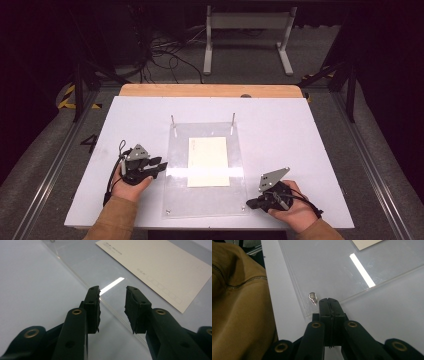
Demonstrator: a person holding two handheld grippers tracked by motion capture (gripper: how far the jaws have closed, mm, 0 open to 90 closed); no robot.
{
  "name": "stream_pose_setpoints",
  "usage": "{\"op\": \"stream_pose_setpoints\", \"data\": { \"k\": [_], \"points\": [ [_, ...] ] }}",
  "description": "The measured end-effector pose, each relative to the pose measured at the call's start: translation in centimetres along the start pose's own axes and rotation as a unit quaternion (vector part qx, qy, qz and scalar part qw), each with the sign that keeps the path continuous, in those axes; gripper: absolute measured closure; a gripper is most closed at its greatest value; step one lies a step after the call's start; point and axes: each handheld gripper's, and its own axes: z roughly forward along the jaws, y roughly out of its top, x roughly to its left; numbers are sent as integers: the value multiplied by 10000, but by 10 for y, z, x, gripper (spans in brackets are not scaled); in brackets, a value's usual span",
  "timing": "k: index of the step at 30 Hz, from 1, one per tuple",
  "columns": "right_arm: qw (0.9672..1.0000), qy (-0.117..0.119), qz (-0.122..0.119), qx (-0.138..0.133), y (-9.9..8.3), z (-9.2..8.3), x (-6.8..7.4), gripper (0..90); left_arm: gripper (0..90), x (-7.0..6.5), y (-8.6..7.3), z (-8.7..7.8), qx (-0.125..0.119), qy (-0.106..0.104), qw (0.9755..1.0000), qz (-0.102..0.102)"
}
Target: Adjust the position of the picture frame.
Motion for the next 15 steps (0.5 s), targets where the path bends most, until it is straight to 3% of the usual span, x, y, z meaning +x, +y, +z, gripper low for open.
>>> {"op": "stream_pose_setpoints", "data": {
  "k": [5, 7, 11, 15],
  "points": [
    [9998, -63, -205, -23, 7, 5, 3, 886, 630, 1, -4, -6, -18, 22, 10000, 22],
    [9996, -110, -208, -129, 7, 3, 0, 833, 618, -1, -4, -9, -64, 1, 10000, 44],
    [9962, -336, -202, -777, 10, -14, -4, 703, 583, -5, -6, -13, -65, -82, 9996, 249],
    [9898, -557, -136, -1305, 15, -20, -6, 653, 569, -12, -6, -17, -135, -152, 9995, 256]
  ]
}}
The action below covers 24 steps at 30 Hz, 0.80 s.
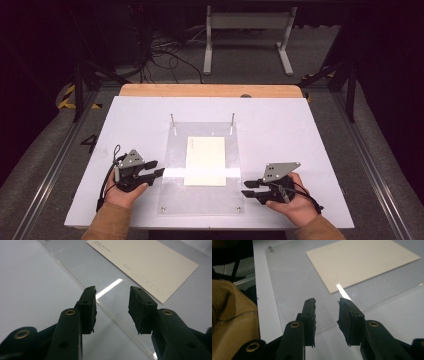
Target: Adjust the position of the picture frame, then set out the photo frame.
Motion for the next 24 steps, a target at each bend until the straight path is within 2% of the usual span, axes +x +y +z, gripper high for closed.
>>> {"op": "stream_pose_setpoints", "data": {
  "k": [1, 4, 6, 8, 10, 12, 14, 16, 17, 20, 22, 24],
  "points": [
    [9999, -53, -13, -122, 1, 0, -1, 651, 566, -1, 0, -2, -20, -23, 10000, 61],
    [9984, -307, 62, -474, 7, -2, -7, 611, 557, -5, 0, -6, -66, -69, 9999, 79],
    [9978, -393, 73, -524, 10, -4, -9, 595, 550, -7, 0, -8, -85, -72, 9999, 60],
    [9962, -615, 130, -610, 18, -7, -15, 537, 545, -7, -1, -10, -105, -88, 9999, 98],
    [9960, -608, 71, -652, 26, -9, -21, 523, 538, -7, -2, -12, -139, -58, 9998, 107],
    [9954, -703, -3, -644, 33, -12, -27, 489, 536, -7, -4, -15, -172, 20, 9998, 92],
    [9944, -771, 170, -697, 38, -13, -36, 432, 535, -5, -5, -17, -204, 109, 9996, 153],
    [9936, -771, 381, -734, 40, -12, -45, 467, 530, -5, -7, -19, -211, 74, 9997, 37],
    [9932, -765, 440, -764, 41, -11, -48, 475, 528, -4, -8, -20, -211, 82, 9997, 91],
    [9922, -812, 543, -768, 45, -7, -57, 488, 517, -7, -10, -23, -241, 78, 9997, 54],
    [9913, -869, 678, -722, 48, -2, -63, 491, 511, -8, -11, -25, -272, 102, 9995, 102],
    [9910, -889, 727, -684, 54, 2, -68, 486, 501, -10, -12, -27, -301, 96, 9995, 38]
  ]
}}
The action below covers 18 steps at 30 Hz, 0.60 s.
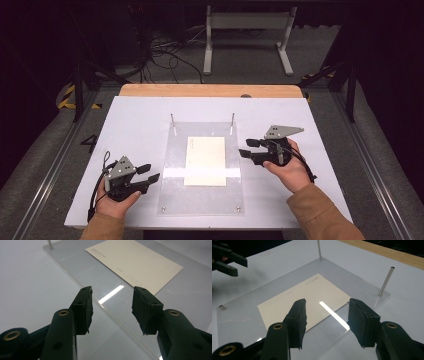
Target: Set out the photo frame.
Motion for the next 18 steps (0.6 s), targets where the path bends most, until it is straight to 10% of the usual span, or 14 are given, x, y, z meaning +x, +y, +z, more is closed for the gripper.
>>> {"op": "stream_pose_setpoints", "data": {
  "k": [5, 18],
  "points": [
    [9988, -415, -255, -107, 12, 12, -16, 501, 493, 0, -4, -3, 8, 13, 10000, -24],
    [9968, -780, 99, -159, 16, 52, -51, 553, 481, -7, -5, -1, 76, -101, 9999, 1]
  ]
}}
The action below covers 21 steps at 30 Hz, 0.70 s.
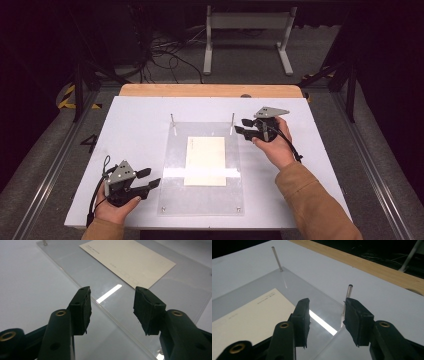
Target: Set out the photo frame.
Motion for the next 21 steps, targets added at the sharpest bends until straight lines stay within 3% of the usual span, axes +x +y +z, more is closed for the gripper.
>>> {"op": "stream_pose_setpoints", "data": {
  "k": [5, 7, 11, 13, 15, 17, 19, 21],
  "points": [
    [9995, -272, -144, 90, 2, 18, -7, 585, 479, 2, -1, -1, -1, 4, 10000, 5],
    [9993, -320, -135, 106, 2, 24, -9, 641, 478, 1, -2, -1, -13, -11, 10000, -48],
    [9995, -254, -53, 194, 3, 33, -11, 621, 478, 2, -1, -1, -3, -12, 10000, -21],
    [9993, -324, -123, 149, 4, 38, -12, 614, 478, 3, -1, -1, -9, -25, 10000, -48],
    [9992, -381, -41, 106, 5, 43, -15, 603, 478, 3, -1, -1, -22, -35, 10000, -55],
    [9987, -502, -35, 127, 5, 48, -17, 548, 478, 3, -1, 0, -22, -45, 10000, -54],
    [9985, -438, 131, 294, 5, 54, -20, 497, 479, 4, -1, 0, -3, -39, 10000, -20],
    [9981, -440, 156, 397, 5, 58, -21, 530, 480, 4, -2, 0, -8, -44, 10000, -68]
  ]
}}
